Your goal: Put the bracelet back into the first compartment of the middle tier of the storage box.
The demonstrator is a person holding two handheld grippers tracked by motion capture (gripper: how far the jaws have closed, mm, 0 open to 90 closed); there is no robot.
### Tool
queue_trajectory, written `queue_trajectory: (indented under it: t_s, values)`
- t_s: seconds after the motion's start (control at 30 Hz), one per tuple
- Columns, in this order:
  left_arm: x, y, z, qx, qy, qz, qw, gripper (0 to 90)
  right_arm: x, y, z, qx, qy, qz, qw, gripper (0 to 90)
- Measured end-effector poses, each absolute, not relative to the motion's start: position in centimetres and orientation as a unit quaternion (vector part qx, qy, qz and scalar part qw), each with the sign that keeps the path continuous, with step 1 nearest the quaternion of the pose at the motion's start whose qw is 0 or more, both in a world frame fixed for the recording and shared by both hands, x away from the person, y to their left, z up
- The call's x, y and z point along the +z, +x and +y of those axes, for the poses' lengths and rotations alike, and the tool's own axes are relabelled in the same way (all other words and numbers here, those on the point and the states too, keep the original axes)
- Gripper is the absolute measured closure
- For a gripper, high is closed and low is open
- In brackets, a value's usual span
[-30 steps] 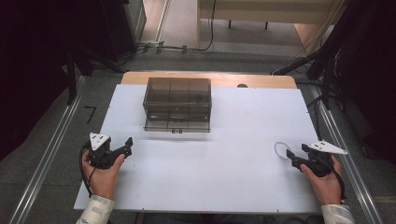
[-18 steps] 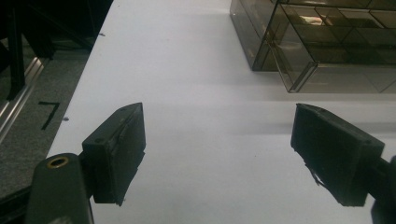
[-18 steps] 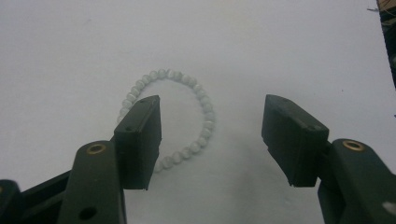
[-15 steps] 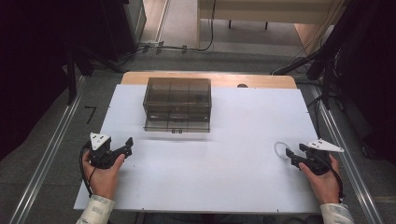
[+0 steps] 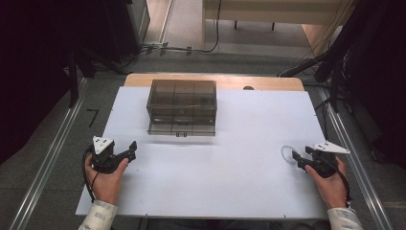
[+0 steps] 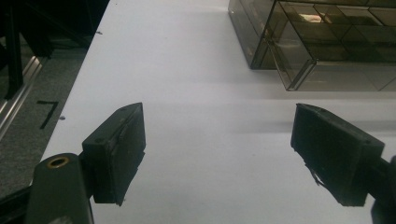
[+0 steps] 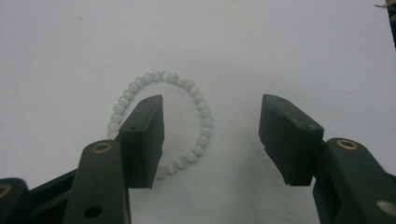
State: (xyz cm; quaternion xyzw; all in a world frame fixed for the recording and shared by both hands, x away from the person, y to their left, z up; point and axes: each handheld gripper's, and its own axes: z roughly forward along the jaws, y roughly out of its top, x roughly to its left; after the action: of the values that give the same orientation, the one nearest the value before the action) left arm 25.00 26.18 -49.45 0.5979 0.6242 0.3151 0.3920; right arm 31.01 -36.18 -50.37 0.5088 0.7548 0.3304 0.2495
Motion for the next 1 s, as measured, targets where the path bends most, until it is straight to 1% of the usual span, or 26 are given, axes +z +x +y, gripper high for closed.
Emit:
queue_trajectory:
  t_s: [0.37, 0.67, 0.7, 0.93, 1.0]
  values:
    - [-49.49, 25.01, 26.11, 0.315, 0.599, 0.624, 0.391, 18.8, -50.53, 31.38, -36.01, 0.324, 0.507, 0.76, 0.247, 40.7]
    - [-49.48, 24.98, 26.17, 0.315, 0.598, 0.624, 0.392, 18.8, -50.74, 31.89, -35.79, 0.321, 0.505, 0.764, 0.24, 45.3]
    - [-49.51, 25.01, 26.15, 0.316, 0.599, 0.624, 0.391, 18.8, -50.73, 31.92, -35.79, 0.322, 0.504, 0.765, 0.237, 47.2]
    - [-49.51, 25.0, 26.14, 0.315, 0.598, 0.624, 0.392, 18.8, -50.73, 31.97, -35.8, 0.325, 0.504, 0.766, 0.233, 51.4]
    - [-49.49, 24.99, 26.15, 0.315, 0.598, 0.624, 0.392, 18.8, -50.72, 31.99, -35.82, 0.326, 0.505, 0.765, 0.232, 54.3]
